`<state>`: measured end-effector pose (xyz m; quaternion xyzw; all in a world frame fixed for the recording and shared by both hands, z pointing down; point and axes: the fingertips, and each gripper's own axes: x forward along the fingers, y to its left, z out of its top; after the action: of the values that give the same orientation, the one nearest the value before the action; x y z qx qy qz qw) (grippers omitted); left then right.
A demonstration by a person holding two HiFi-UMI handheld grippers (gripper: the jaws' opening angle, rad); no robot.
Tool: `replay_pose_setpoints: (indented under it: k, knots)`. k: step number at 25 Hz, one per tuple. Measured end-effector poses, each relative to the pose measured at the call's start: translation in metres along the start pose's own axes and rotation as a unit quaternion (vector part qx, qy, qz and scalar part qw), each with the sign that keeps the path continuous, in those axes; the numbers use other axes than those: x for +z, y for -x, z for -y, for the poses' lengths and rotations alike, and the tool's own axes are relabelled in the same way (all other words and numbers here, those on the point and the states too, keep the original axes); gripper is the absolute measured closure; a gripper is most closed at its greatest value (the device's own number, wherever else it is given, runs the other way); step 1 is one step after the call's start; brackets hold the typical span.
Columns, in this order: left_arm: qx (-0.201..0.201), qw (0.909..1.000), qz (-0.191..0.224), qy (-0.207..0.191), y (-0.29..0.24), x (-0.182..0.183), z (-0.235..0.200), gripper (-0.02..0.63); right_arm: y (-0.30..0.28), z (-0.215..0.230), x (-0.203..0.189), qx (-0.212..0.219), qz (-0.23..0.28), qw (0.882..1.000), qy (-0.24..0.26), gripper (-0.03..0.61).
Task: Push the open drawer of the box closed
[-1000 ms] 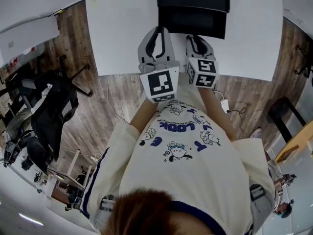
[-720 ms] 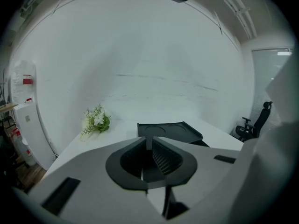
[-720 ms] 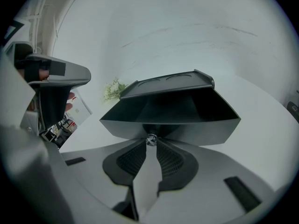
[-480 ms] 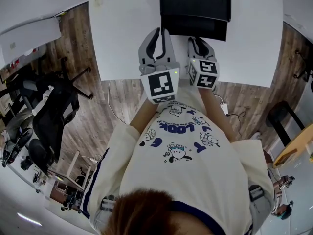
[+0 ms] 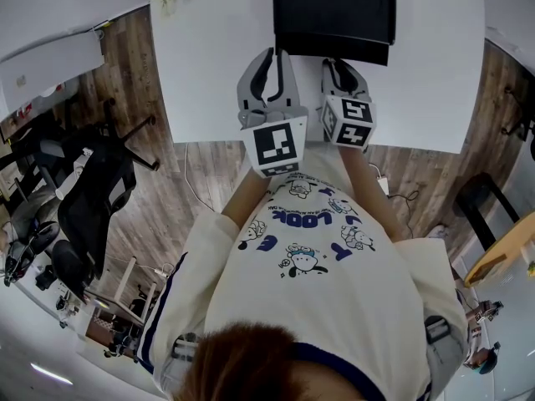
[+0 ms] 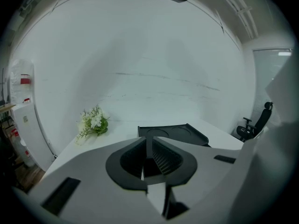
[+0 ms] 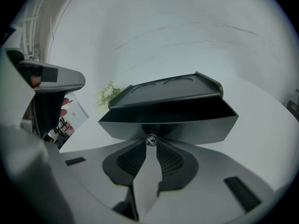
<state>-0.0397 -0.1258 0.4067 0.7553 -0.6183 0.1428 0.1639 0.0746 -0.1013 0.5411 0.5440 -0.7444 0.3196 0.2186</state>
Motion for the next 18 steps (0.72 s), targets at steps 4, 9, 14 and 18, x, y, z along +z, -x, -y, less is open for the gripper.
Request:
replay_pose_setpoints:
  k: [4, 9, 14, 18]
  knots:
    - [0.000, 1.0000, 0.000, 0.000, -0.003, 0.001, 0.001, 0.565, -0.004, 0.002, 0.004, -0.001, 0.002, 1.000, -0.002, 0.494]
    - [0.000, 1.0000, -0.002, 0.001, -0.007, 0.001, -0.001, 0.566, -0.008, 0.004, 0.009, -0.001, 0.004, 1.000, 0.000, 0.494]
    - [0.003, 1.0000, -0.003, 0.001, -0.010, 0.002, -0.003, 0.566, -0.013, 0.005, 0.015, -0.001, 0.007, 1.000, -0.003, 0.494]
    - [0.003, 1.0000, -0.005, 0.001, -0.013, 0.002, -0.003, 0.565, -0.018, 0.007, 0.021, -0.002, 0.010, 1.000, -0.004, 0.494]
